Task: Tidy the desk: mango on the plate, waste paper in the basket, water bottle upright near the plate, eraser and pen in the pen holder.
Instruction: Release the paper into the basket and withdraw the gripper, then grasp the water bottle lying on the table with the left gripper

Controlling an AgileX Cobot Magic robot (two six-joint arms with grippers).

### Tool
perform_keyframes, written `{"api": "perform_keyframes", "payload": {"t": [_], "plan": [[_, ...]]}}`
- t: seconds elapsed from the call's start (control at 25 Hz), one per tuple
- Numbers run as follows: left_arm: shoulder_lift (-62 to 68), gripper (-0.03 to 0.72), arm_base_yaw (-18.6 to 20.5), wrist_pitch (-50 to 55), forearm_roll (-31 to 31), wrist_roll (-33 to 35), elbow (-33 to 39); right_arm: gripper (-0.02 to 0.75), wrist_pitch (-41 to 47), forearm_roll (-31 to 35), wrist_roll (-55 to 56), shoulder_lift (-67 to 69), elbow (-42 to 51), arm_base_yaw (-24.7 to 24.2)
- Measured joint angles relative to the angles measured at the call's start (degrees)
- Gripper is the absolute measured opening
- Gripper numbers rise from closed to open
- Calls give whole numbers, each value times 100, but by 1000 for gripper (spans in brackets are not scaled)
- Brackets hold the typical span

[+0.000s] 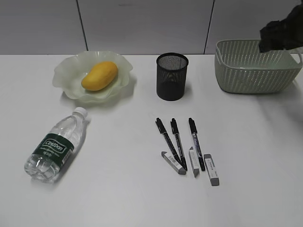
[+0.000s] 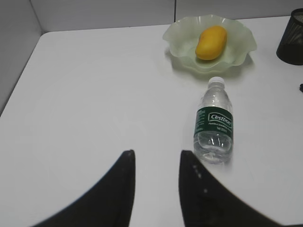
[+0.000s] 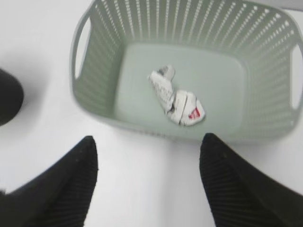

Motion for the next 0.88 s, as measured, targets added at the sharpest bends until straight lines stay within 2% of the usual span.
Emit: {"api": "perform_keyframes", "payload": {"t": [0.12,0.36,0.64,0.88], "plan": [[0,237,0,0,0,0,0,509,303,4,33,-1293,1212,0],[0,237,0,0,0,0,0,505,1447,-38,47,-4337,3340,0],[0,237,0,0,0,0,0,497,3083,-158,215,-7683,3811,0],[0,237,0,0,0,0,0,477,3553,-520,491,-9780,3899,0]]}}
